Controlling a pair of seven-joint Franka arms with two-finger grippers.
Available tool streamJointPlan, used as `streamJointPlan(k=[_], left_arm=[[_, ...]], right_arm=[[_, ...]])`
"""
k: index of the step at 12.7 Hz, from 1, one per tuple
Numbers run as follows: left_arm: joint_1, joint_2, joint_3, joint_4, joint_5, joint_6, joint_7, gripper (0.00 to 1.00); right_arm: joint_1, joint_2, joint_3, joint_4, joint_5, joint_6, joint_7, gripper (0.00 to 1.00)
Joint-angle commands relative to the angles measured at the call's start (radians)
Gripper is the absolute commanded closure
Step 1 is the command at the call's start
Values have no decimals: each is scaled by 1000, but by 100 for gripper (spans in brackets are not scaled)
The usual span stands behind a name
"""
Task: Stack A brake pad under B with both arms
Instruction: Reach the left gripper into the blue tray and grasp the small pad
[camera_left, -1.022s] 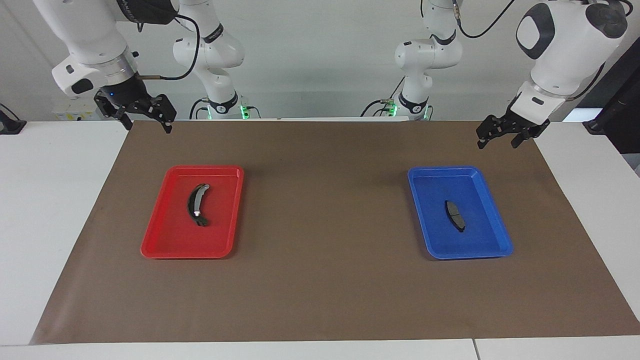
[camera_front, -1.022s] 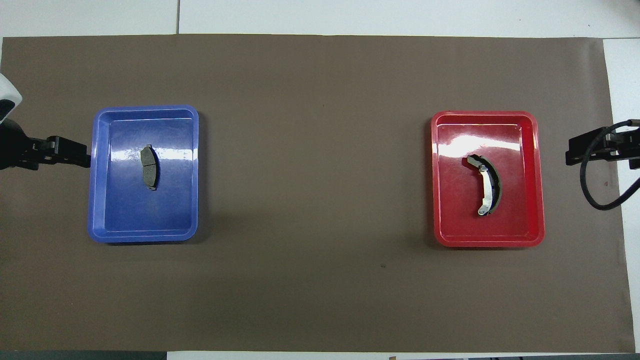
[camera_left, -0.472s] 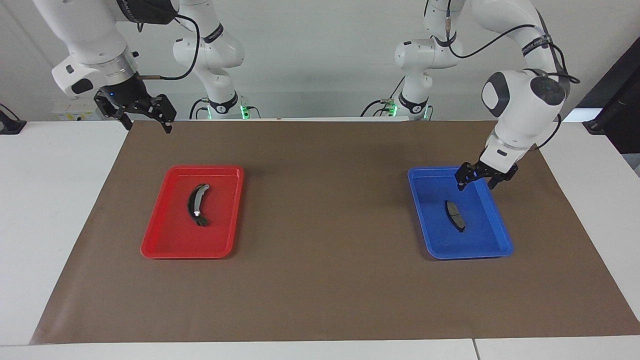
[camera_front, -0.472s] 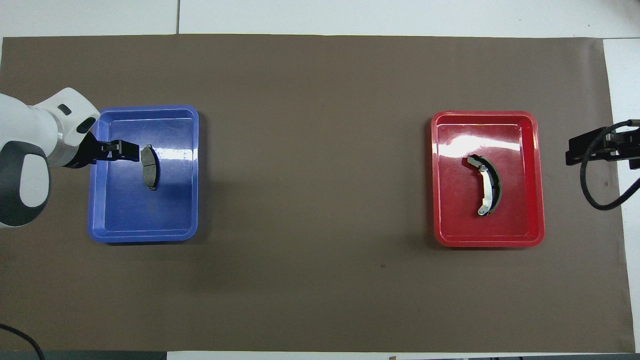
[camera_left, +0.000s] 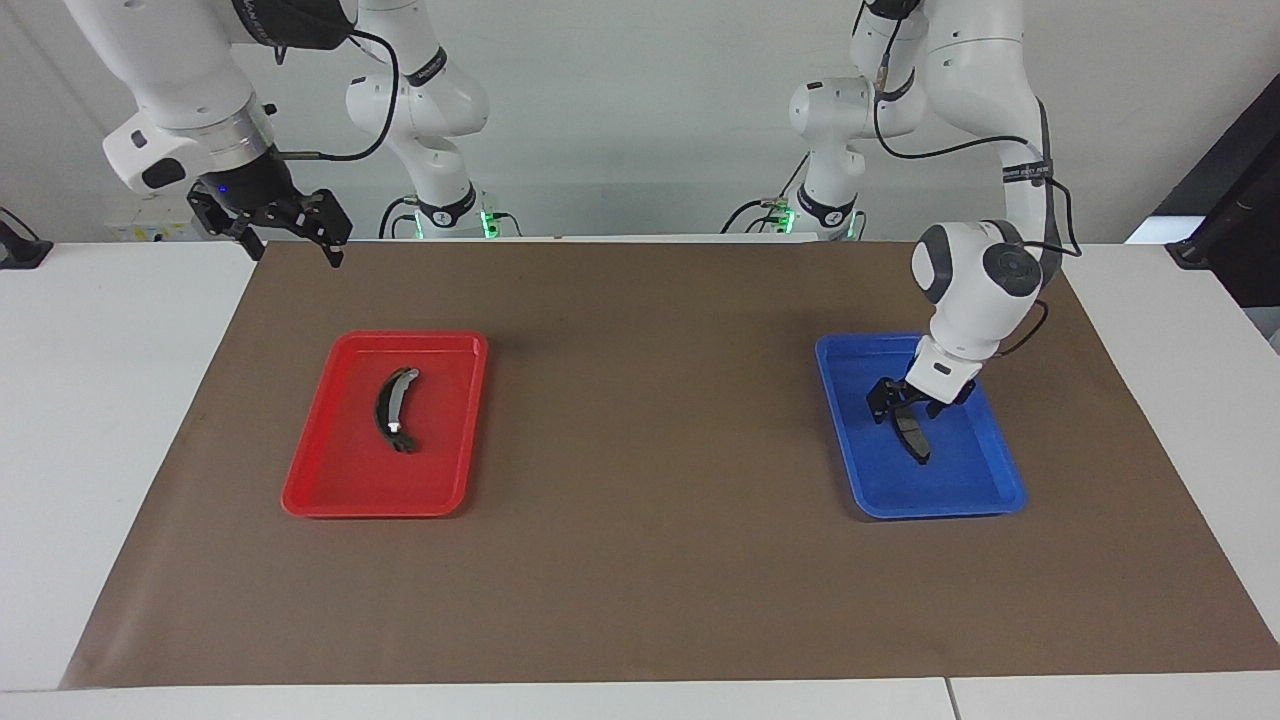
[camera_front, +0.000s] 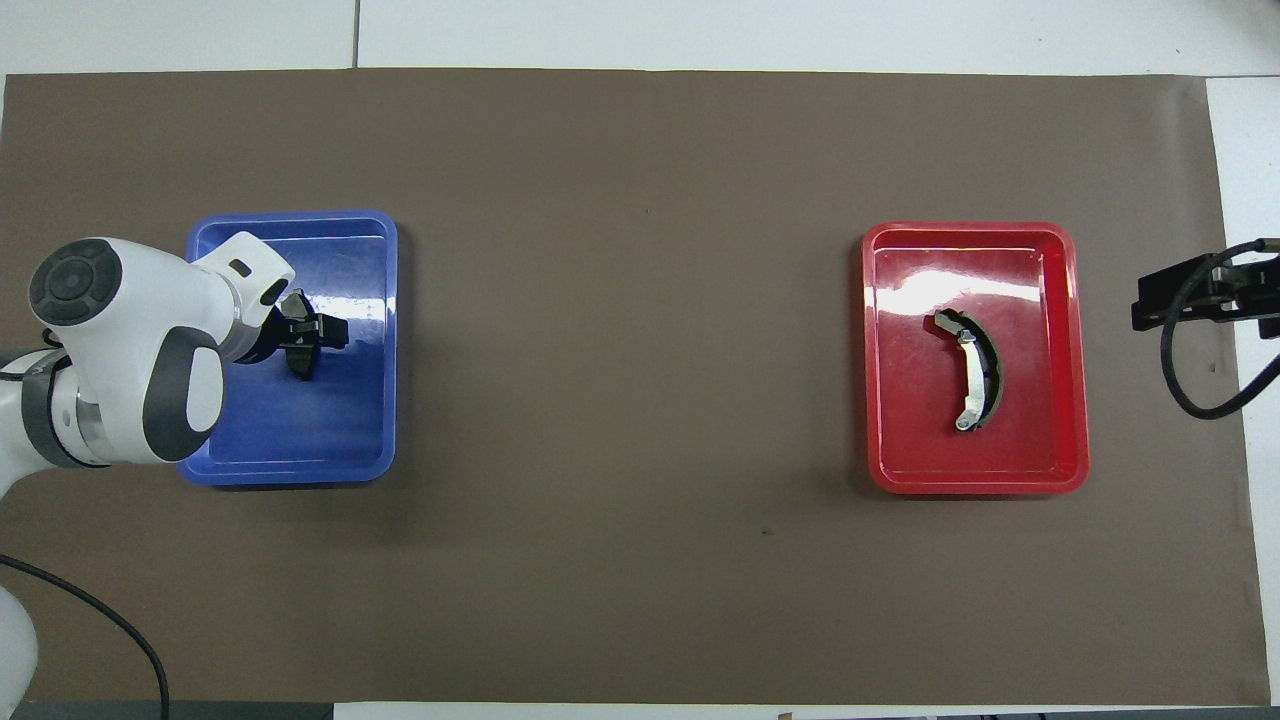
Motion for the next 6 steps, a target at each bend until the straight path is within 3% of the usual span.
streamJointPlan(k=[1,3,4,6], left_arm=[[-1,10,6,-13,-6,19,-12,3],[-1,8,6,-13,-6,15,-10,7],[-1,8,6,-13,-6,10,-1,21],[-2,8,7,0,-6,-30,-5,79]], right_arm=[[-10,-1,4,-2,12,-3,6,0],[-10,-1,4,-2,12,-3,6,0],[-10,-1,4,-1,12,-3,6,0],[-10,-1,4,-2,12,-3,6,0]])
